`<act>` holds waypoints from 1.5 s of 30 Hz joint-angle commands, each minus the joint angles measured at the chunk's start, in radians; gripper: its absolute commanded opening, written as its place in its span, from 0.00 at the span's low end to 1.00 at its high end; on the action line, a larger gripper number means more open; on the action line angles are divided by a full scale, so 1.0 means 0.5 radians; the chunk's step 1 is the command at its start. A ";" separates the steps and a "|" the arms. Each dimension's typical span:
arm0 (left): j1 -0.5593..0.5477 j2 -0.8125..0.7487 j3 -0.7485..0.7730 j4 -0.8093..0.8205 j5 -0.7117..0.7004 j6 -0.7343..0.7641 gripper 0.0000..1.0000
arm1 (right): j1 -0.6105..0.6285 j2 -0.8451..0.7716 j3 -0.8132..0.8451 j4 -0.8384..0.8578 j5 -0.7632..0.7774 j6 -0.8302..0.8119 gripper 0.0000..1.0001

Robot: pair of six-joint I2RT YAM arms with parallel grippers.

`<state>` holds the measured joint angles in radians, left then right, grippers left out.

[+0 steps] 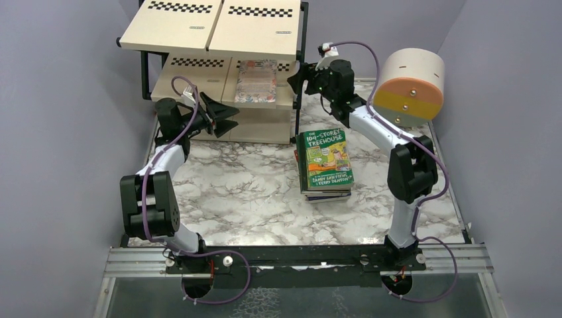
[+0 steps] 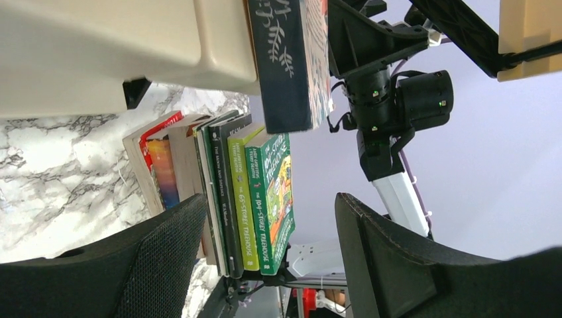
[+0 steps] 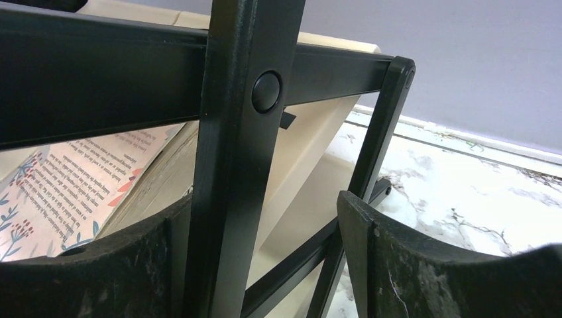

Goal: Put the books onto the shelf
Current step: Adjust the shelf at the center of the board.

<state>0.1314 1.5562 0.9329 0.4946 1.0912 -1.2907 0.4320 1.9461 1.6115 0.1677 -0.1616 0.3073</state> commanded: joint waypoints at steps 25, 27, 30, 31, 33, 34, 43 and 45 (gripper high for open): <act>0.258 -0.696 0.117 -1.202 -0.622 0.863 0.64 | -0.240 0.161 0.092 0.043 0.024 -0.141 0.67; 0.265 -0.741 0.112 -1.235 -0.693 0.881 0.64 | -0.244 0.188 0.127 0.032 0.007 -0.138 0.67; 0.286 -0.850 0.065 -1.211 -0.874 0.872 0.65 | -0.247 0.203 0.144 0.034 -0.014 -0.133 0.67; 0.291 -0.900 0.043 -1.179 -0.979 0.863 0.64 | -0.247 0.206 0.145 0.038 -0.018 -0.133 0.67; 0.292 -0.991 -0.004 -1.120 -1.160 0.847 0.65 | -0.249 0.210 0.145 0.040 -0.028 -0.130 0.67; 0.294 -1.031 -0.025 -1.083 -1.247 0.833 0.65 | -0.250 0.209 0.142 0.037 -0.031 -0.129 0.67; 0.306 -1.010 0.081 -0.899 -1.928 1.075 0.63 | -0.256 0.175 0.099 0.039 -0.081 -0.106 0.67; 0.305 -1.015 0.059 -0.794 -2.024 1.173 0.63 | -0.257 0.170 0.098 0.031 -0.093 -0.102 0.67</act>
<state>0.2756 1.0431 0.9463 -0.0090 0.2684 -0.8135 0.3271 2.0109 1.6676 0.2031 -0.2035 0.2794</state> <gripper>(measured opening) 0.635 0.673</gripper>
